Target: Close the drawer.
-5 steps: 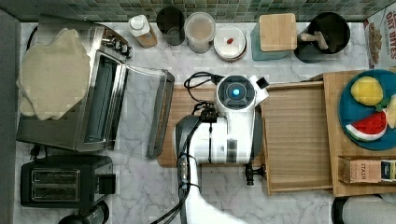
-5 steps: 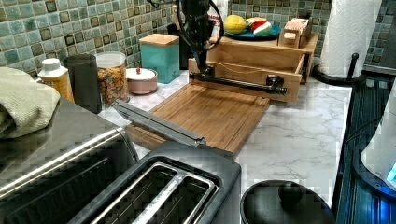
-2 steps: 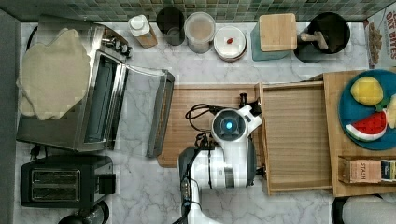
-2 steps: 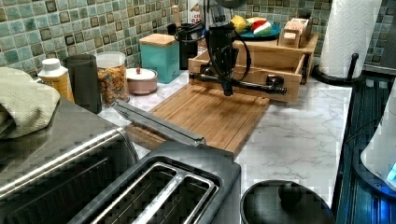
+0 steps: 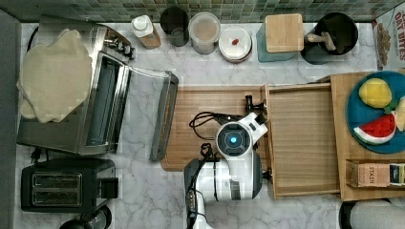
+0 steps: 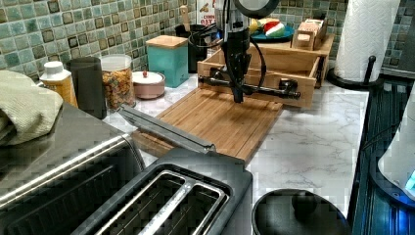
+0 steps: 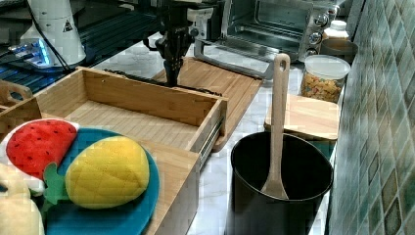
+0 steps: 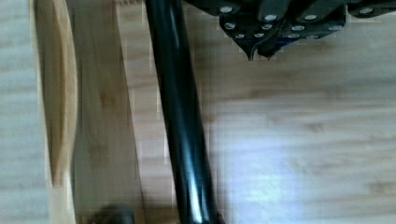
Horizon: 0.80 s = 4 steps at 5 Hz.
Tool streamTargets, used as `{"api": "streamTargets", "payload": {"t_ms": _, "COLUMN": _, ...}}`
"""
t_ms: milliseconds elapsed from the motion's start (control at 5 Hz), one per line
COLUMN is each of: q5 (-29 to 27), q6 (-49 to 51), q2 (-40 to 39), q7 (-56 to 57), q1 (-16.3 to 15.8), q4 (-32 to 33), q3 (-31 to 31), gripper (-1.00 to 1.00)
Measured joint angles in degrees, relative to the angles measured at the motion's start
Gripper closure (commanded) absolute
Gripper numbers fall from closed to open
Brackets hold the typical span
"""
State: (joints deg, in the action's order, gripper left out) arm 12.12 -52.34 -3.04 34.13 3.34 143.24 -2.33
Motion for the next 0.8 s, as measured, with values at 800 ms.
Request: {"api": "streamTargets", "payload": {"t_ms": 800, "q5": -2.50, "q6": -2.99, "q2": -2.37, "q7": 13.12, "q1": 5.00, "q4": -3.36, "q3": -2.50, "gripper": 1.00}}
